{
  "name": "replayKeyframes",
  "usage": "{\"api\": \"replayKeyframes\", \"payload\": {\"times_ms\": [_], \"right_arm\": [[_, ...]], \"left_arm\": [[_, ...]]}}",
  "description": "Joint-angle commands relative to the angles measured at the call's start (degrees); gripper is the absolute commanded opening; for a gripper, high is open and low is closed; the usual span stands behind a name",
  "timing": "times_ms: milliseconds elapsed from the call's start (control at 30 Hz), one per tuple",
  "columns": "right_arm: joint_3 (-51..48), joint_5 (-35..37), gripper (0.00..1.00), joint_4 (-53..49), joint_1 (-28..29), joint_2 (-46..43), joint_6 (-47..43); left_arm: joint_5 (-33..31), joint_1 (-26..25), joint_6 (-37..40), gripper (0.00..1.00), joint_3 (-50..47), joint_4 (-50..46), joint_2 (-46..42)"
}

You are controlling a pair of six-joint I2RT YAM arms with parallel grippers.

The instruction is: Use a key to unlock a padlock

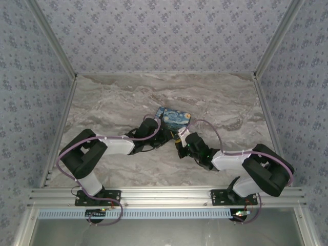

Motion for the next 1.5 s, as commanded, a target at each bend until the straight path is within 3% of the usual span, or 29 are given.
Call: {"api": "replayKeyframes", "payload": {"times_ms": [0,900,1467], "right_arm": [[1.4,2.2,0.00,0.9,-0.4,0.7,-0.7],[-0.8,5.5,0.00,-1.4,-0.4,-0.8,0.2],[-1.2,0.8,0.00,0.4,-0.3,-0.5,-0.2]], "left_arm": [[1.1,-0.4,-0.9,0.13,1.7,2.1,-2.3],[0.2,-0.5,-0.7,0.12,1.3,1.3,-2.7],[0.1,-0.4,-0.6,0.12,1.3,1.0,-2.9]]}}
